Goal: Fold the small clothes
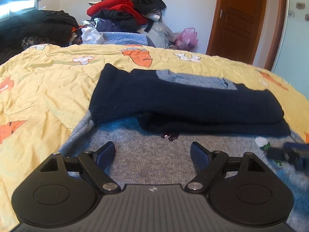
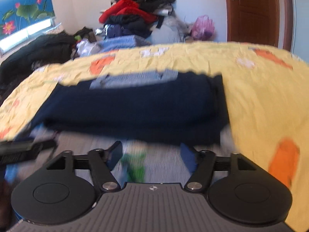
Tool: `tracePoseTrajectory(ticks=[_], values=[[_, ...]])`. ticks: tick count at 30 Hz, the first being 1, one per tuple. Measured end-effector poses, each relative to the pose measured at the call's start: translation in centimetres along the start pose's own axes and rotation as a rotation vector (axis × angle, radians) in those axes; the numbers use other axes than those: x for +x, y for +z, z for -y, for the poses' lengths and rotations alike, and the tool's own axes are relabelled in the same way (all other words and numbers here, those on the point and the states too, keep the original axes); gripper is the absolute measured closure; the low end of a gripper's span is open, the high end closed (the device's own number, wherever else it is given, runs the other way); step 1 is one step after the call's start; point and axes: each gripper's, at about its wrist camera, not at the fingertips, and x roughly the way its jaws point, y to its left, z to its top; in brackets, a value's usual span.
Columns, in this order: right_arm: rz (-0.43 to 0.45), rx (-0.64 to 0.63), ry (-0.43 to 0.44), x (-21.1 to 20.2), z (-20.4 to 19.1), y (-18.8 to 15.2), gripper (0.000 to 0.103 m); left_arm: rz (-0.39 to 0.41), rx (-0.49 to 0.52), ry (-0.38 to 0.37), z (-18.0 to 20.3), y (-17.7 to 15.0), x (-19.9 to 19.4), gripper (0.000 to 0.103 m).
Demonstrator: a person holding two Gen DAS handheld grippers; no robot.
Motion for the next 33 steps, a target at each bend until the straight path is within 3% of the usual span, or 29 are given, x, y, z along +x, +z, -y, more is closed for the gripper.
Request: tracePoseTrajectory(ticks=[6, 10, 14, 21, 27, 33], values=[[0.034, -0.095, -0.072, -0.5, -1.6, -2.1, 0.014, -0.045, 0.083, 0.003, 1.2, 0.2, 0.5, 0.003], [0.017, -0.117, -0.091, -0.2, -2.0, -2.1, 0.006, -0.062, 0.173, 0.041, 2.0, -0.7, -0.6, 0.002], [0.021, -0.101, -0.083, -0.4, -1.7, -2.3, 0.005, -0.104, 0.117, 0.032, 1.3, -2.1, -2.8, 0.002], [0.007, -0.092, -0.112, -1.1, -1.9, -2.6, 0.004, -0.068, 0.112, 0.021, 0.9, -3.4, -3.8, 0.000], [-0.033, -0.123, -0.094, -5.2, -2.7, -6.0, 0.000, -0.065, 0.110, 0.018, 0.9, -3.4, -3.8, 0.000], [0.002, -0.129, -0.097, -6.6, -3.1, -7.7, 0.000, -0.065, 0.109, 0.018, 0.9, -3.4, -3.8, 0.000]])
